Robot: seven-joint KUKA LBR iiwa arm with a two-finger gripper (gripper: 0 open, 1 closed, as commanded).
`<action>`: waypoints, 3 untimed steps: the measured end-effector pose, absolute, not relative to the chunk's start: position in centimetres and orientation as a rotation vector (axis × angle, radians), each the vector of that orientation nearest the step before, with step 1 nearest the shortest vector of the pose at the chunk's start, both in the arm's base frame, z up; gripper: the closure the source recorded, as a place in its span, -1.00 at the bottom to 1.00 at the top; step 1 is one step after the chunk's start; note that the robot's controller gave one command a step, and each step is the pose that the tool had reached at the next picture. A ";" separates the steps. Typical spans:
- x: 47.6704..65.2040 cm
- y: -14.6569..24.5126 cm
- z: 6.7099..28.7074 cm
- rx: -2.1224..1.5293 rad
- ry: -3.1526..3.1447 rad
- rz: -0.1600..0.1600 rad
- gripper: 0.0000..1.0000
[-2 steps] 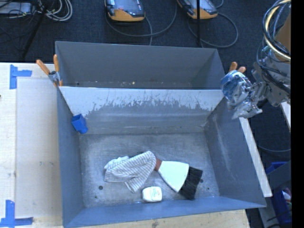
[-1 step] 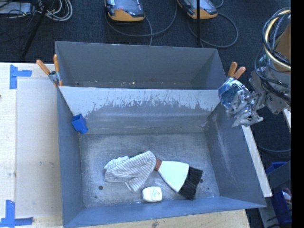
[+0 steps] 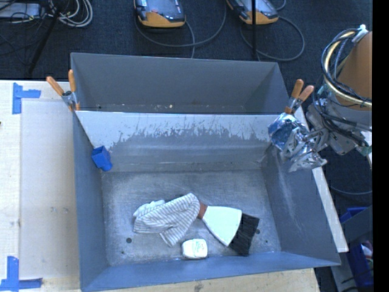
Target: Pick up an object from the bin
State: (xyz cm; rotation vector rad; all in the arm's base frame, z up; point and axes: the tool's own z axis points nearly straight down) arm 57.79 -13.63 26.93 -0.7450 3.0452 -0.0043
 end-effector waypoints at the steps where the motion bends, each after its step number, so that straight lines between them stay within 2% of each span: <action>1: 56.6 -13.4 21.4 -0.706 3.059 0.002 1.00; 2: 56.4 -10.3 19.1 -0.628 3.086 0.001 1.00; 3: 56.5 -7.1 17.5 -0.764 3.046 0.008 1.00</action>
Offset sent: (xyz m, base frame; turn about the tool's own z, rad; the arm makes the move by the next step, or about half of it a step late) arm -0.0010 0.1036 -0.0842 0.1331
